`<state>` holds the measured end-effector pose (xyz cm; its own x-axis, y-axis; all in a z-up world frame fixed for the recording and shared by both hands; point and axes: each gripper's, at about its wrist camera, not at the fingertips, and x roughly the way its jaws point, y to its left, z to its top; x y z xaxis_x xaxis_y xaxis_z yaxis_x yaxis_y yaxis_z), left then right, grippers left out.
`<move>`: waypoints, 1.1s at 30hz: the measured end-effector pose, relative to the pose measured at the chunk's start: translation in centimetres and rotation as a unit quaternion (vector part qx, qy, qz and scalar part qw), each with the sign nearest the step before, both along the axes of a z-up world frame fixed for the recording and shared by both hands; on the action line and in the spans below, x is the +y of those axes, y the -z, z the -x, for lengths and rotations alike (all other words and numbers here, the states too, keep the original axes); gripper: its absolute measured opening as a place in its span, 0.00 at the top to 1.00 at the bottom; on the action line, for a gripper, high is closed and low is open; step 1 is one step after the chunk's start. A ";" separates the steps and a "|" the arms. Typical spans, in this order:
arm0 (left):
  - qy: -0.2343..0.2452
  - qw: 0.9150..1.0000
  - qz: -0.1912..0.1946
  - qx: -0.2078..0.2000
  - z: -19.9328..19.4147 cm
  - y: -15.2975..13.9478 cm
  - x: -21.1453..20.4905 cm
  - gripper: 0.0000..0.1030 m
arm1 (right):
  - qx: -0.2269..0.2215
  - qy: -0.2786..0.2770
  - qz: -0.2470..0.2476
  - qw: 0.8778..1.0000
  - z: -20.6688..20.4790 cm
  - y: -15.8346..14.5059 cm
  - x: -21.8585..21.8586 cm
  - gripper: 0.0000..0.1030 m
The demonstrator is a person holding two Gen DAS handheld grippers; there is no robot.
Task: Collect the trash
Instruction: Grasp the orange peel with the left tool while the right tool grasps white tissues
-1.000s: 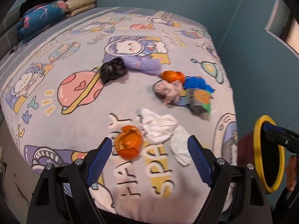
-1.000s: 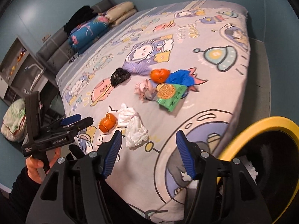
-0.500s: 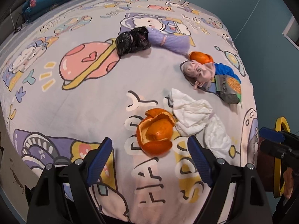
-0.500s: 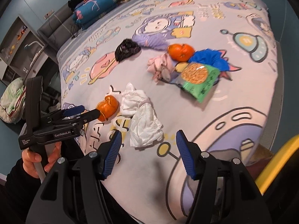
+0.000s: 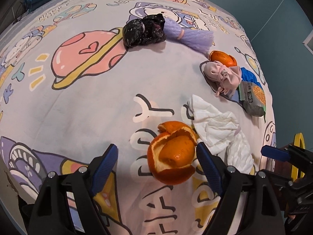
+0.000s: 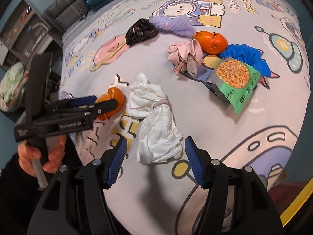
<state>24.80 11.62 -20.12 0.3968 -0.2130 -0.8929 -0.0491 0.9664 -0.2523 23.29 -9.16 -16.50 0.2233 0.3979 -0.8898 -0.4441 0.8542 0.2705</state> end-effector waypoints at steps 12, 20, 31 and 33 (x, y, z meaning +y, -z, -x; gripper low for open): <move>0.005 1.000 0.005 -0.005 -0.2 0.2 -0.1 0.27 | 0.009 -0.038 0.062 0.997 -0.9 1.9 3.7 0.43; 0.015 1.000 -0.001 -0.002 -0.3 0.2 -0.7 0.39 | 0.018 -0.014 0.077 0.997 -1.4 3.1 4.1 0.53; 0.020 1.000 0.001 0.010 -0.5 -0.4 -1.8 0.65 | 0.023 0.025 0.081 0.996 -2.0 3.1 2.8 0.78; 0.020 1.000 0.001 0.012 -0.3 -0.6 -1.8 0.66 | 0.025 0.029 0.070 0.997 -2.0 2.9 2.6 0.79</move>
